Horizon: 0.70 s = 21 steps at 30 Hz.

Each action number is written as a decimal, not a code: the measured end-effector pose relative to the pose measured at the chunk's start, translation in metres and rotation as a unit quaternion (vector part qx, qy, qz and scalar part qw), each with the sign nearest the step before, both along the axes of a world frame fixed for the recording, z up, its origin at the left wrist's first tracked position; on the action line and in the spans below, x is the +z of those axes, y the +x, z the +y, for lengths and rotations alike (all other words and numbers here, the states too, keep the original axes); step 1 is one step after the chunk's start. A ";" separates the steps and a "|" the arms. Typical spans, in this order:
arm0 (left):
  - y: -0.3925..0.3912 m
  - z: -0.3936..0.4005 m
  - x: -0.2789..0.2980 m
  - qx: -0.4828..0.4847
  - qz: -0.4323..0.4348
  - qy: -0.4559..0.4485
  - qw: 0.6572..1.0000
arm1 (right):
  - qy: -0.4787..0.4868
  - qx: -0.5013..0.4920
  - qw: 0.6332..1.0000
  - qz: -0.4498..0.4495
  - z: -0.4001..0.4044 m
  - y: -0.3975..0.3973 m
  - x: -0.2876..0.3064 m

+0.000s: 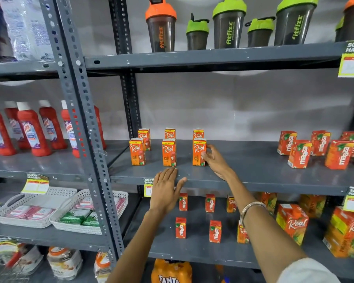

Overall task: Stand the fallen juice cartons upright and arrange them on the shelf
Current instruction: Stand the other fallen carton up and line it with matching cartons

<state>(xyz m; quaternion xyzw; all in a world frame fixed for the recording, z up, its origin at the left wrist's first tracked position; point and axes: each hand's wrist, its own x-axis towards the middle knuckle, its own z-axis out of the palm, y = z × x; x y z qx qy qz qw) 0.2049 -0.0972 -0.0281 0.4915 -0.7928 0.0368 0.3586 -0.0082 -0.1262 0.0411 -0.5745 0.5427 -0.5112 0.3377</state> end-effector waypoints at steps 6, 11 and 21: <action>0.005 -0.001 0.032 -0.028 0.297 0.062 0.953 | -0.015 -0.055 0.998 0.011 0.007 -0.003 -0.009; 0.019 -0.045 0.055 -0.013 0.264 0.222 0.939 | -0.007 -0.050 0.998 0.044 0.011 0.001 -0.009; 0.012 -0.068 0.059 -0.016 0.193 0.192 0.962 | -0.007 -0.079 0.993 0.091 0.002 0.002 -0.013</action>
